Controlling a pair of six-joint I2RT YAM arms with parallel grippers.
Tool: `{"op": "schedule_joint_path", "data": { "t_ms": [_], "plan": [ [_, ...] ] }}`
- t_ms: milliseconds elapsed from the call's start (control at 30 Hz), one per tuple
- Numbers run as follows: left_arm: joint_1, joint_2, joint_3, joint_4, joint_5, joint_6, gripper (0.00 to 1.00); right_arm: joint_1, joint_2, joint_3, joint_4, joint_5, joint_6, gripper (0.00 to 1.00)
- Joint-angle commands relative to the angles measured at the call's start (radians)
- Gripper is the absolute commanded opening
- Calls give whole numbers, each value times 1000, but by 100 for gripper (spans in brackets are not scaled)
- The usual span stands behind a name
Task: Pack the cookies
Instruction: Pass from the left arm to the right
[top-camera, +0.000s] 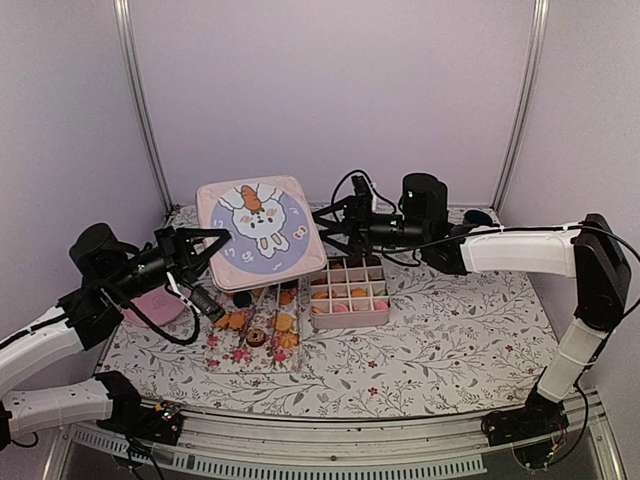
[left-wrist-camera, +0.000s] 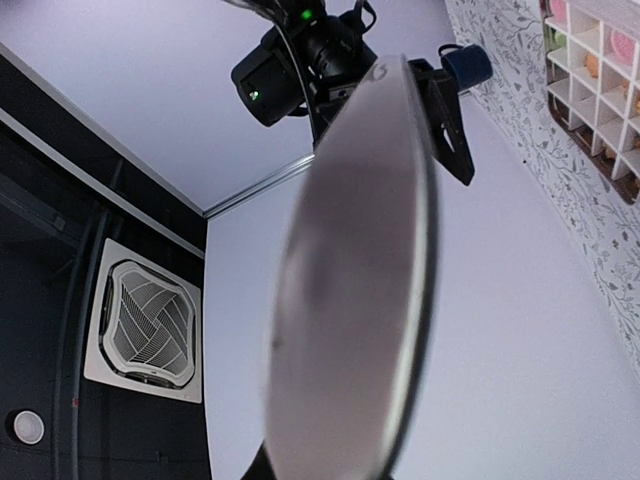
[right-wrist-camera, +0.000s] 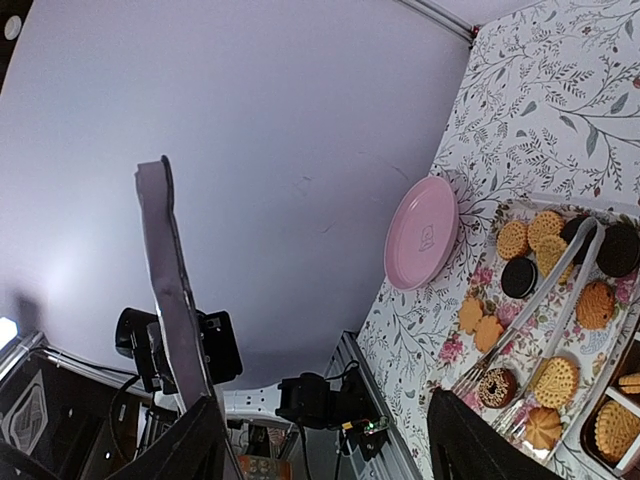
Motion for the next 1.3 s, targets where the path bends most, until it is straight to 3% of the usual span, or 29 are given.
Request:
{"op": "schedule_joint_path", "data": {
  "t_ms": [0, 333, 567, 733, 867, 1033, 1167, 1267],
  "plan": [
    [-16, 1, -25, 99, 53, 62, 0, 5, -33, -18, 66, -22, 20, 71],
    [-28, 26, -36, 155, 25, 25, 0, -44, -146, -85, 60, -27, -6, 74],
    [-34, 37, -53, 181, 17, -10, 0, -36, -114, -124, 206, -106, 44, 74],
    [-41, 55, -50, 208, 12, -25, 0, 2, -60, -74, 221, -152, 48, 70],
    [-48, 71, -59, 233, 13, -39, 0, 19, -35, -62, 246, -170, 58, 58],
    [-71, 113, -90, 267, -3, -36, 1, 15, -39, -92, 261, -162, 76, 25],
    [-88, 174, -86, 259, -66, -69, 55, -19, -57, -156, 292, -153, 104, 10],
    [-115, 253, -5, 84, -226, -135, 90, -69, -79, -214, 297, -148, 121, 5]
  ]
}}
